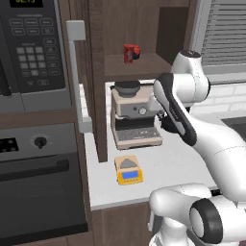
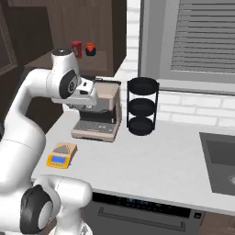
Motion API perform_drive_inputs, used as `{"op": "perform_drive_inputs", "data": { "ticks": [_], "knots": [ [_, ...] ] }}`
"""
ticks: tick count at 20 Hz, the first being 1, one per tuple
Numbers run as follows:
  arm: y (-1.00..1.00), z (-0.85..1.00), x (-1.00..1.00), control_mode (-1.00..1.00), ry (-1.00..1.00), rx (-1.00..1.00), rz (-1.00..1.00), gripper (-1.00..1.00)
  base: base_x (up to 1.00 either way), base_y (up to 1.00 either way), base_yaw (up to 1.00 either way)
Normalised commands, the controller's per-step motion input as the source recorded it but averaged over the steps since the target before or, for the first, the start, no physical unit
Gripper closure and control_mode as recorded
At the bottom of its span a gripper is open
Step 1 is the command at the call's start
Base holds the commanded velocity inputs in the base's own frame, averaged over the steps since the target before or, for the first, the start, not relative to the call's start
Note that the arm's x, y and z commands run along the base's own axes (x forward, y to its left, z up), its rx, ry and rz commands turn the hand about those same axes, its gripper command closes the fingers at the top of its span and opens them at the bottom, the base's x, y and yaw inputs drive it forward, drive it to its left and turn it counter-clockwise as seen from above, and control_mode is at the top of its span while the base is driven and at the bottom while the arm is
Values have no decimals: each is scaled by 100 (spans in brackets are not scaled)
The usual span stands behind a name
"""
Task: Pick the yogurt and place it on the digital scale for weighing, and close the cabinet.
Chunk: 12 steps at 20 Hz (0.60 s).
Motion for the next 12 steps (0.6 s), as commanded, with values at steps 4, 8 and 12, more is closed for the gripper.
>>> {"op": "perform_drive_inputs", "data": {
  "ticks": [4, 8, 12],
  "knots": [
    [1, 0, -24, -100, -4, 0, 0, -100, 0, 0, 0],
    [25, 11, -27, -100, -30, 0, 0, -100, 0, 0, 0],
    [35, 37, -18, -100, -33, 0, 0, -100, 0, 0, 0]
  ]
}}
